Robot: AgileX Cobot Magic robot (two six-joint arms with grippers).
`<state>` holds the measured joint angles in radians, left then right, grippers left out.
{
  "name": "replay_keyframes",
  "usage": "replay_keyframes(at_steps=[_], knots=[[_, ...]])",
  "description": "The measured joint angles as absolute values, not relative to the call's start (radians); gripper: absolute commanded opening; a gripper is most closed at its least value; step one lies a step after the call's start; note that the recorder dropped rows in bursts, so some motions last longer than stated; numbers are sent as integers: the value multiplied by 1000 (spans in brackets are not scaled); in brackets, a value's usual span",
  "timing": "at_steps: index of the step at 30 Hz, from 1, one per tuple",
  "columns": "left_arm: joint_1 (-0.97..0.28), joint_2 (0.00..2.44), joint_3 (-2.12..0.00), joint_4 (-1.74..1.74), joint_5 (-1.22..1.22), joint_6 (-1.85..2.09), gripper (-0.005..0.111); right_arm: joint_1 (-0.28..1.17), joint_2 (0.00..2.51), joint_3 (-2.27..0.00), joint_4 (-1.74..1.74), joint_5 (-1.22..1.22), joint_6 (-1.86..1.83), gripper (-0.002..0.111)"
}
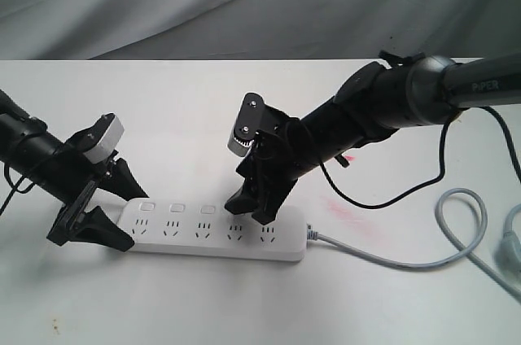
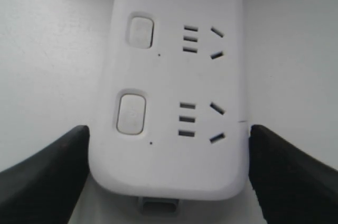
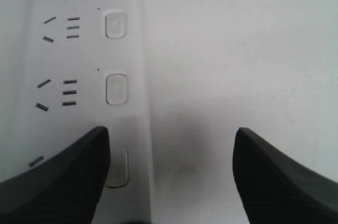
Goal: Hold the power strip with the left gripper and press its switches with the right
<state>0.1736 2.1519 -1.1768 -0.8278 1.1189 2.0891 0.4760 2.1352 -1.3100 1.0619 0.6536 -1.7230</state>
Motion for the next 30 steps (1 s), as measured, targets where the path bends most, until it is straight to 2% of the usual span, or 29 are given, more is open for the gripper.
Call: replay_keyframes(at_steps=[30], knots=[[174,2152,-1177,-828,1119,2089,41,476,2150,-1300,1033,594,-1651,62]])
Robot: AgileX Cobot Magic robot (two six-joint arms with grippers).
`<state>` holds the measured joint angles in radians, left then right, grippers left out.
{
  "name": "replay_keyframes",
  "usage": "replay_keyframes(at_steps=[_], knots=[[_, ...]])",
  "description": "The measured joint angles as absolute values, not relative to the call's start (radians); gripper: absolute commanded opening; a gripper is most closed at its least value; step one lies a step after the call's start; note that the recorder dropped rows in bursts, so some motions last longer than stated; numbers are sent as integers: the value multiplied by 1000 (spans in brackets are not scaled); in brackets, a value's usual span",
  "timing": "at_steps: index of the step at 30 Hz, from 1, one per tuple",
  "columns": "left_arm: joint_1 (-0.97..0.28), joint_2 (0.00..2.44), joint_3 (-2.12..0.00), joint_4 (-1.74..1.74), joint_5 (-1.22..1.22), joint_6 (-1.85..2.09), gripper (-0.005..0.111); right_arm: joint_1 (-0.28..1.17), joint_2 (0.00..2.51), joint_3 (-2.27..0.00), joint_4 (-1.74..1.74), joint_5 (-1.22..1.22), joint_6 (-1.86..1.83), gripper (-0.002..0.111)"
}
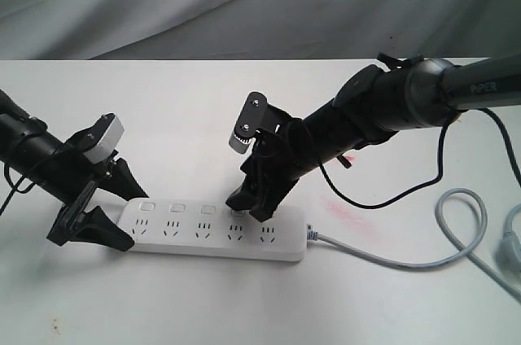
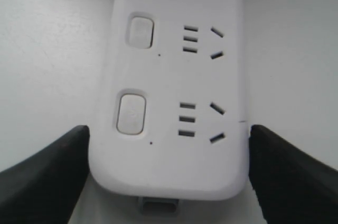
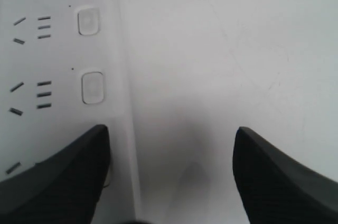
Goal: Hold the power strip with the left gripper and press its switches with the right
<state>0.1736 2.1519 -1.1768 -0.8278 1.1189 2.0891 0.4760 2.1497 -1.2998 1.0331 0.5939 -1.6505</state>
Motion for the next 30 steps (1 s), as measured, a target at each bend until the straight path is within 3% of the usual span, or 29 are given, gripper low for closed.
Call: replay_keyframes(at_steps=[17,30], knots=[[174,2152,-1177,-828,1119,2089,41,476,2102,-1283,1037,606,-1678,62],[174,2152,-1177,-828,1119,2089,41,365,2037,-1250,1030,753,-1694,62]])
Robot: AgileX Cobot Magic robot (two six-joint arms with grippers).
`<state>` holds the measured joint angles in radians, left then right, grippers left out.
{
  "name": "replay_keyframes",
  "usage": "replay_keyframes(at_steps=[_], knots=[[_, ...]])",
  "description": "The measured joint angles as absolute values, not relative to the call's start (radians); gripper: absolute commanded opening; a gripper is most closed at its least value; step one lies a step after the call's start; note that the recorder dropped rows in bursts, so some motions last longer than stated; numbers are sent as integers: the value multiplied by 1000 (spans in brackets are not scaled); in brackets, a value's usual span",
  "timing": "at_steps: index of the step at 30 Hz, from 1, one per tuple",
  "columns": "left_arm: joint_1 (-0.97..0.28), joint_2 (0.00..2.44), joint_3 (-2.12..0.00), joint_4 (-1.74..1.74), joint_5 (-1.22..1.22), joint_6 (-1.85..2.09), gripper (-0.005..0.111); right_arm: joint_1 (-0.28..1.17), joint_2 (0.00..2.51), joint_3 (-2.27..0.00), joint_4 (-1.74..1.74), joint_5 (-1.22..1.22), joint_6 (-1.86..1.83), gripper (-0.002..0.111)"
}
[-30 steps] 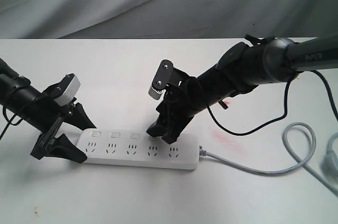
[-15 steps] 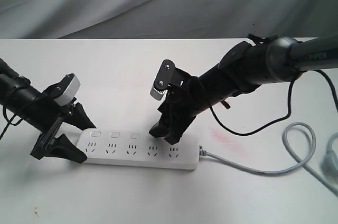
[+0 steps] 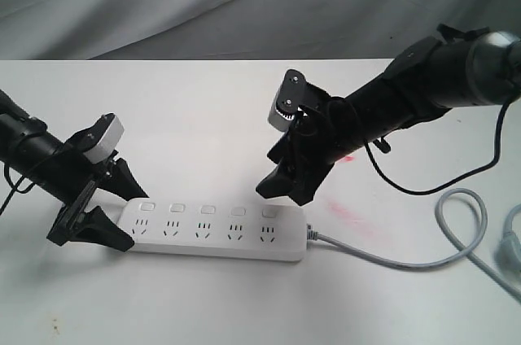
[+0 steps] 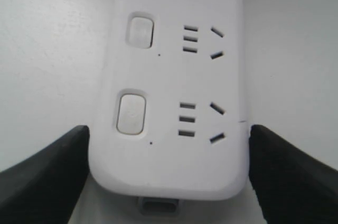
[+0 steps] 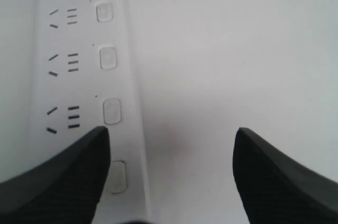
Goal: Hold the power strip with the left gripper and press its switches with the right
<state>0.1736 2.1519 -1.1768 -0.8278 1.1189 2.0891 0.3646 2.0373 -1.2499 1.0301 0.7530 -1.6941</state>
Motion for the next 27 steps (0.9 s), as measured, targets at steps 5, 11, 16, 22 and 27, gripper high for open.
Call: replay_keyframes(at_steps=[5,11,16,22,27], knots=[[174,2152,-1177,-828,1119,2089,41,364,2037,-1216,1037,746,-1723,62],[174,2152,-1177,-828,1119,2089,41,364,2037,-1201,1043,708,-1739,62],[174,2152,-1177,-828,1119,2089,41,364,2037,-1198,1047,679,-1743,62],[174,2152,-1177,-828,1119,2089,41,364,2074,-1196,1060,674,-1745,62],[174,2152,-1177,-828,1119,2089,41,364,2079,-1196,1070,678,-1748,62]])
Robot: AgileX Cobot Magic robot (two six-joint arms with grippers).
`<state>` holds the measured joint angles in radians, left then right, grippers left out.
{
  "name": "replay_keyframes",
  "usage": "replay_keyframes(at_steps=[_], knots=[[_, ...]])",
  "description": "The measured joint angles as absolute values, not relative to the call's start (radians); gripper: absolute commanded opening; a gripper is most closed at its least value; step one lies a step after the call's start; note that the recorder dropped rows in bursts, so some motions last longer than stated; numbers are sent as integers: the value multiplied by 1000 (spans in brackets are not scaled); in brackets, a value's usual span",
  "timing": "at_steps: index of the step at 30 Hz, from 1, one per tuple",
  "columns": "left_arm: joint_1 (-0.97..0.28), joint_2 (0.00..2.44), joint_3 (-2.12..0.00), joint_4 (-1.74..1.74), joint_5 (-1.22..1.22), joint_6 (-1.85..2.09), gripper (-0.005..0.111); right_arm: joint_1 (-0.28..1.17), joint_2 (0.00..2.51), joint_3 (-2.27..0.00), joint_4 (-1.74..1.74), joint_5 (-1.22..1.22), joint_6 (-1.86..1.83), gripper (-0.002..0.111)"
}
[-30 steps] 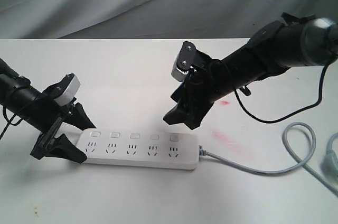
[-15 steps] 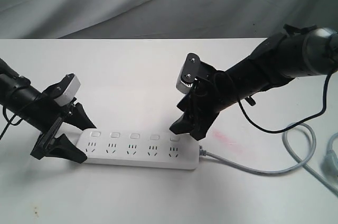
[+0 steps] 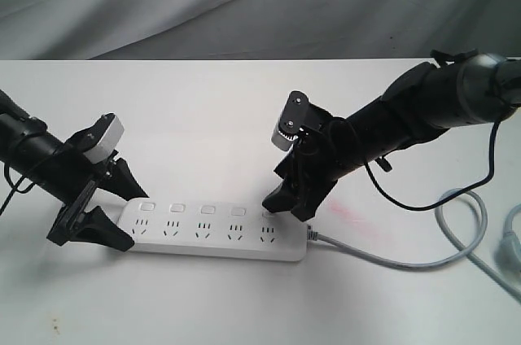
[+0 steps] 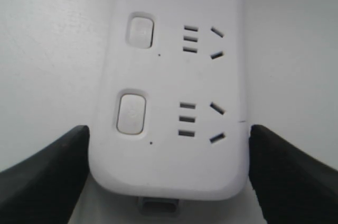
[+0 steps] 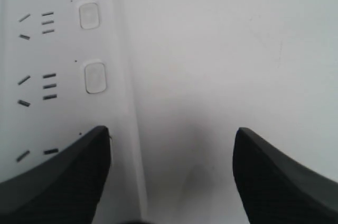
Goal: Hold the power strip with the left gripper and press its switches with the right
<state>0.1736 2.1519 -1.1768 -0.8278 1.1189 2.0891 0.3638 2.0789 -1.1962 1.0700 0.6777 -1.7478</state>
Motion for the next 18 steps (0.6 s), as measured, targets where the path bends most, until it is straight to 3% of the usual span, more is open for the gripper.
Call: replay_keyframes(at_steps=[18], knots=[[174,2152,-1177,-828,1119,2089,41,370,2103,-1204,1049,672,-1686,62]])
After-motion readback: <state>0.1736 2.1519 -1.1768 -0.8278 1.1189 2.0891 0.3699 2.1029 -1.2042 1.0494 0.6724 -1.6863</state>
